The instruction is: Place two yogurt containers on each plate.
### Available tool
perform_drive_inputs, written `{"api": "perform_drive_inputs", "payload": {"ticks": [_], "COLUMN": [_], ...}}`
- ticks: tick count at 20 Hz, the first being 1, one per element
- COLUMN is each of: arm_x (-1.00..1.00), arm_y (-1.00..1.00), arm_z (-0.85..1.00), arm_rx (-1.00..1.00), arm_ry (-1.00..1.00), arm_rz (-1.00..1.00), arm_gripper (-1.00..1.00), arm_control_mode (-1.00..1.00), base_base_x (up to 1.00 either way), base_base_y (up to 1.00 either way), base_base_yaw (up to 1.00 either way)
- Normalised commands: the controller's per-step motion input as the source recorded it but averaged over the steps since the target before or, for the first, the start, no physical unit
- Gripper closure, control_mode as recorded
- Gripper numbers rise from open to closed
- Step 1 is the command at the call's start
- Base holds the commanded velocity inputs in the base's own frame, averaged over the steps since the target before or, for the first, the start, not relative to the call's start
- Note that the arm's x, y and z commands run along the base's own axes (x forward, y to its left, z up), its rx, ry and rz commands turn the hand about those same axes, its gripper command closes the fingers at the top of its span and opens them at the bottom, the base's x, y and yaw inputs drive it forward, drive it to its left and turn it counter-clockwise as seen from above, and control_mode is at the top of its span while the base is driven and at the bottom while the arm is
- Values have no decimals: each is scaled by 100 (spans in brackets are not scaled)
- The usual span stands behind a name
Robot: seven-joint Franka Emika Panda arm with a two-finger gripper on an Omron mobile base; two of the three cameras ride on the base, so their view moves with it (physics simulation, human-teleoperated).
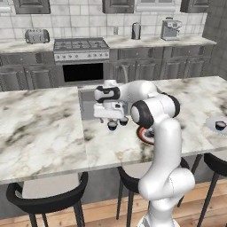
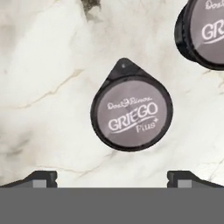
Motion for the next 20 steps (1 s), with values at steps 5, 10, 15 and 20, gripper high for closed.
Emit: {"api": "perform_drive_inputs", "payload": {"ticks": [5,10,15,20], "arm_x": [-3,-8,0,0], "arm_y": [-26,-17,-1,0], "arm_z": [-11,-2,-2,-19], "arm_rx": [0,0,0,0], "arm_ry": [-1,-10,-3,0], "arm_rz": [-9,-8,-1,0], "arm_gripper": [-100,-100,-100,-100], "arm_control_mode": [-100,-100,-100,-100], "base_base_x": [0,0,0,0], "base_base_y": [0,0,0,0], "base_base_yaw": [0,0,0,0]}}
